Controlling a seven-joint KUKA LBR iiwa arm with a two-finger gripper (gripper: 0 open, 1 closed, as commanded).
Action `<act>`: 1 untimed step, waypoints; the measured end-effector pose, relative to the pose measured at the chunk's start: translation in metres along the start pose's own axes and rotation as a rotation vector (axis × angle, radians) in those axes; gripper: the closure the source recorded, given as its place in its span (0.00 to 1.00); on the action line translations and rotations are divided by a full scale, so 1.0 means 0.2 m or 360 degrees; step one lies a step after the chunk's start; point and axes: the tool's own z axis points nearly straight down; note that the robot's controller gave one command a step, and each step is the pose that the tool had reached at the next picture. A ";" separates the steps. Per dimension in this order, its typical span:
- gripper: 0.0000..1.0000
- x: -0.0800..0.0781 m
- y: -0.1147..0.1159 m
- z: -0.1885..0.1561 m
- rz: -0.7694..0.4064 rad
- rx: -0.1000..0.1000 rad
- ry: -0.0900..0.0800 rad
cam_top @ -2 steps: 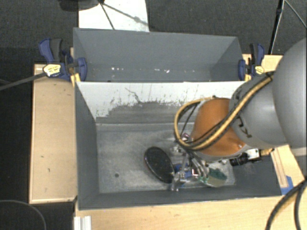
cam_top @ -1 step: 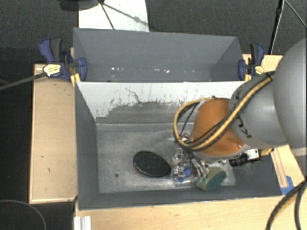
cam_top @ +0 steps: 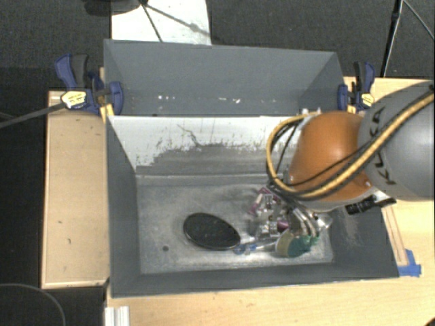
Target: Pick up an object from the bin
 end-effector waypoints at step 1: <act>0.00 0.01 0.00 0.02 0.0000 0.0001 0.0011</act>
Offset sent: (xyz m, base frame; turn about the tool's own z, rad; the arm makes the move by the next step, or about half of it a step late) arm 0.0000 0.0000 0.0000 0.0000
